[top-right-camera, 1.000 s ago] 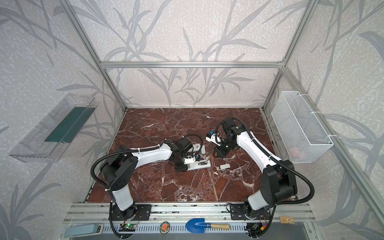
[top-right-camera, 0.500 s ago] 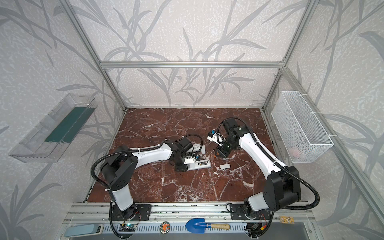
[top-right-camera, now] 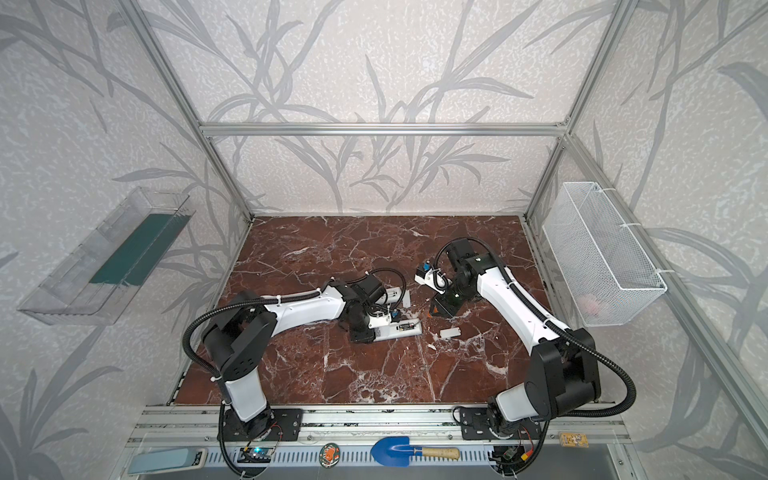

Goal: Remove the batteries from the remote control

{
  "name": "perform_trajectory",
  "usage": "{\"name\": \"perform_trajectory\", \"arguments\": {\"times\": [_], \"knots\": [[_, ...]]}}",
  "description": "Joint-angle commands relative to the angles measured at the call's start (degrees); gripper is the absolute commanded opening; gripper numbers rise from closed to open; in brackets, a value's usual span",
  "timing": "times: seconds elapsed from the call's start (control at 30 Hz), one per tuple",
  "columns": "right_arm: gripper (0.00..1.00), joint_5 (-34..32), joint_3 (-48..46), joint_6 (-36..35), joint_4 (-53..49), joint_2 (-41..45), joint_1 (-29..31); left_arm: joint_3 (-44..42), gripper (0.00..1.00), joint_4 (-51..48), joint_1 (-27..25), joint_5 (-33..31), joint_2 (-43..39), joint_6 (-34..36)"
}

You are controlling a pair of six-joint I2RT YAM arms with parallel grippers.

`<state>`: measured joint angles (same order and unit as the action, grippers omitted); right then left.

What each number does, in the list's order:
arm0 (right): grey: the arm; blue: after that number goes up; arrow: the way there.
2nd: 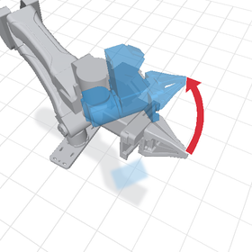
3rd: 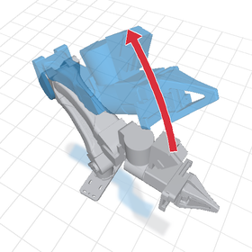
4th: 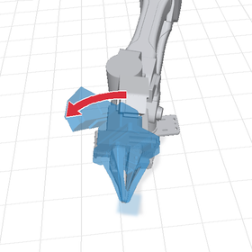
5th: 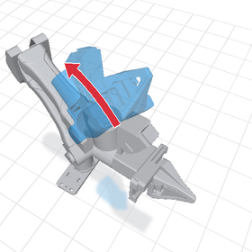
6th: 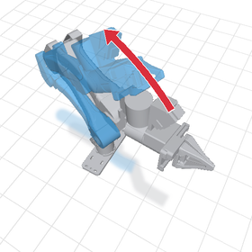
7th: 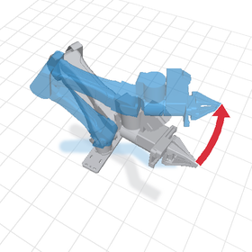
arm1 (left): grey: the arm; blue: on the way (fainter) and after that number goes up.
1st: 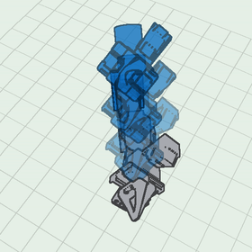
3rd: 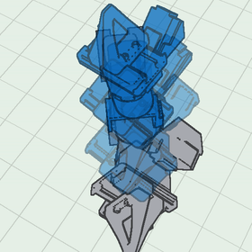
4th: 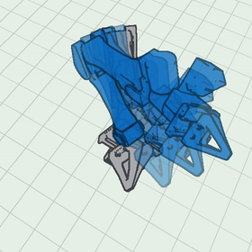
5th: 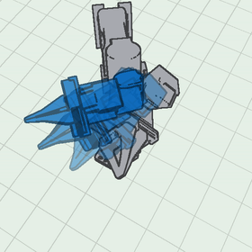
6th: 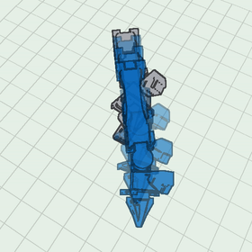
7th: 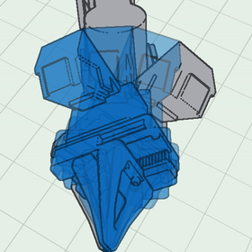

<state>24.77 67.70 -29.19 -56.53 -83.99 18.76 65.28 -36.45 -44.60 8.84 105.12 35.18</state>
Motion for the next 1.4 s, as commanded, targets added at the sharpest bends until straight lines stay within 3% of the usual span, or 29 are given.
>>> {"name": "perform_trajectory", "arguments": {"times": [0.0, 0.3, 0.5, 0.83, 1.37], "knots": [[0.00, 1.6, -1.2, -0.2, 0.7, -0.7, 0.1, -1.2, 0.08, -1.4, -0.2, -2.3, 3.4, 0.9], [0.00, 4.7, -2.6, 0.6, 1.3, -1.2, 0.1, -1.3, 0.07, -1.3, -0.2, -2.3, 3.2, 0.9], [0.00, 12.1, -2.0, 1.6, 0.0, -2.2, -0.2, -1.7, 0.06, -0.7, -0.2, -2.9, 3.0, 0.6], [0.00, 24.8, -2.4, 9.2, 2.1, 1.3, -5.1, -3.0, 0.04, 1.5, -0.3, -6.5, 3.2, -0.5], [0.00, 26.2, -2.8, 13.8, 4.0, 4.4, -6.1, -3.7, 0.03, 2.0, -0.2, -7.4, 3.1, -1.0]]}}
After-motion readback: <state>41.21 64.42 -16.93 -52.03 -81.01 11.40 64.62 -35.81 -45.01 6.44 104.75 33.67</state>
